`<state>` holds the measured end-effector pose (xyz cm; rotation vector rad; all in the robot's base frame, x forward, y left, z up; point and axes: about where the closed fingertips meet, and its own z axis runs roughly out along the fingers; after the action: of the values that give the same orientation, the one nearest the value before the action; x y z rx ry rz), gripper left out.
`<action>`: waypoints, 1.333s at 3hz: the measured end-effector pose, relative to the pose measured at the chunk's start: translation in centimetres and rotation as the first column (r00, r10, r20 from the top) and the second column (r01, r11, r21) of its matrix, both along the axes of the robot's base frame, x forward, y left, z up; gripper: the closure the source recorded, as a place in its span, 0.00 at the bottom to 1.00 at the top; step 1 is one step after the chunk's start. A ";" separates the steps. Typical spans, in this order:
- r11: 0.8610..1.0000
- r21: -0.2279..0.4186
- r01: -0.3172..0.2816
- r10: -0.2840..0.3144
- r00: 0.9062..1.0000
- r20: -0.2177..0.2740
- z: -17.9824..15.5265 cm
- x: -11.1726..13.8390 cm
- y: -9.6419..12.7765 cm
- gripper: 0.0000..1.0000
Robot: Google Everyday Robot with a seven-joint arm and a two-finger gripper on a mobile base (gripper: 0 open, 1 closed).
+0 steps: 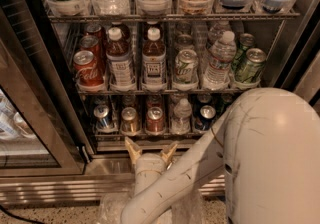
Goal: Pick coke can from bottom shelf of fridge
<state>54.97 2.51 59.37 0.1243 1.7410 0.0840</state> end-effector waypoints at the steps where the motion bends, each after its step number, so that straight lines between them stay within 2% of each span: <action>1: 0.999 -0.044 0.028 -0.027 0.999 0.017 -0.2 0.8 -0.7 0.07; 3: 0.997 -0.061 0.045 -0.042 0.998 0.047 -1.0 2.6 -1.3 0.15; 4: 0.997 -0.066 0.043 -0.038 0.996 0.077 -0.9 3.9 -1.3 0.17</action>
Offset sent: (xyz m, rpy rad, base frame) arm 0.0247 -0.0421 0.0186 -0.0932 -0.1503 -0.1539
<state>58.86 1.26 58.45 0.1059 1.6626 0.0001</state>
